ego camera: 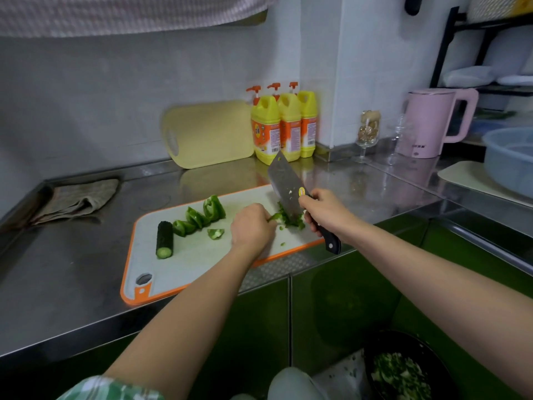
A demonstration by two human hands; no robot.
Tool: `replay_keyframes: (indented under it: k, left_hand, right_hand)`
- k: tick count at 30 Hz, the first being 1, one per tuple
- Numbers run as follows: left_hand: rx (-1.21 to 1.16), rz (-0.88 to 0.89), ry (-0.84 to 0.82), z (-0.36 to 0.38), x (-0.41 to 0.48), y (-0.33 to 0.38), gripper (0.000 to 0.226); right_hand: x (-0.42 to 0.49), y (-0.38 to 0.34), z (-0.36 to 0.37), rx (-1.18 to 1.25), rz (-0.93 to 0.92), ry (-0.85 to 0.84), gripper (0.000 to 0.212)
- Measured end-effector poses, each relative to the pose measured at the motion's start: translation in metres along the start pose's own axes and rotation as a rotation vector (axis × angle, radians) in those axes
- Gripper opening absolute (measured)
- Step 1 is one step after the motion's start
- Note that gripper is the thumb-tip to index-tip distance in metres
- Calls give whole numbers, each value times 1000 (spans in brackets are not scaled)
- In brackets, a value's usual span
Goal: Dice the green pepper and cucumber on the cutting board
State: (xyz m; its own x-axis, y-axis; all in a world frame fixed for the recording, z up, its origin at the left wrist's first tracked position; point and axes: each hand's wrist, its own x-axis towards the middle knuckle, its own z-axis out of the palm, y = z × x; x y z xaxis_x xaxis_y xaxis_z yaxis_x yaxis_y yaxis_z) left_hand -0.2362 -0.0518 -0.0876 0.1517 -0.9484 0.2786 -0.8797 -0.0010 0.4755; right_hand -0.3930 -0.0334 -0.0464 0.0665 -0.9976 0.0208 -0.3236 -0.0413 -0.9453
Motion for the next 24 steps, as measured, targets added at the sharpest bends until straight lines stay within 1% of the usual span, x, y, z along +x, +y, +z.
replay_keyframes:
  k: [3,6,10,14,17,21,24]
  left_hand:
    - [-13,-69,93,-17,2,-22,18]
    - [-50,-170,169,-32,-1,-42,25]
    - [-84,-212,179,-37,-11,-50,23]
    - [-109,-171,126,-35,-17,-44,22]
    - [-91,-126,86,-31,-20,-41,21]
    - [-35,-68,48,-27,-23,-41,22]
    - [24,-20,34,-25,-27,-40,22]
  right_hand:
    - [-5,-4,7,-78,-22,-68,11]
    - [-9,-3,20,-175,-19,-152,11]
    - [-12,6,27,-301,20,-208,14]
    - [-6,11,12,-375,55,-123,17]
    - [0,7,2,-396,23,-54,21]
    - [1,-5,7,-360,-18,-97,11]
    - [-2,-12,14,-416,-14,-161,15]
